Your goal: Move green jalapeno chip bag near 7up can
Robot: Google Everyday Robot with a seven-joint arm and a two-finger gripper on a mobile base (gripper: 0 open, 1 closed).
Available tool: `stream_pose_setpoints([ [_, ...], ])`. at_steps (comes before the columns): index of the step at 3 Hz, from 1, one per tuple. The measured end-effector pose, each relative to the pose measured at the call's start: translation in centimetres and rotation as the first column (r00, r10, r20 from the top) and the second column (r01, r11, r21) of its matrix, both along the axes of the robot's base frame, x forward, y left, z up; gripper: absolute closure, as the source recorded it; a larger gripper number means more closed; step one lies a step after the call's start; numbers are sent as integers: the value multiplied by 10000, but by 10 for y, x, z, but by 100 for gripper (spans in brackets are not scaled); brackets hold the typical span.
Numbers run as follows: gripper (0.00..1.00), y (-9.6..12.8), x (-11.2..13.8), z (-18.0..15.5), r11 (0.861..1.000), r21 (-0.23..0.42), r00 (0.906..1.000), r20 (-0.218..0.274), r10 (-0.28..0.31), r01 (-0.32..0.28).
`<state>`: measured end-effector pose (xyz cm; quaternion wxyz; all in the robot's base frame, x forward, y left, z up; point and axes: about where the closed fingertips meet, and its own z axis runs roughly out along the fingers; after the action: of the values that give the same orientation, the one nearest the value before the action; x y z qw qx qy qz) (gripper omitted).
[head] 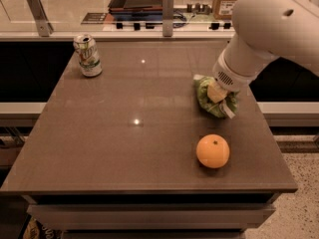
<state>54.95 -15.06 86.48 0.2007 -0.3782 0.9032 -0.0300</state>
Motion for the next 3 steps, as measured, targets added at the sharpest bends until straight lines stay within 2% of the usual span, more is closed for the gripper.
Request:
stream_pose_setpoints([
  [1,100,24,13,40,9951,-245,9938,534,974,-962],
  [2,100,45,21,70,9855,-513,9816,944,1657,-1615],
  [3,100,67,28,91,9715,-700,9638,1278,2341,-2266],
])
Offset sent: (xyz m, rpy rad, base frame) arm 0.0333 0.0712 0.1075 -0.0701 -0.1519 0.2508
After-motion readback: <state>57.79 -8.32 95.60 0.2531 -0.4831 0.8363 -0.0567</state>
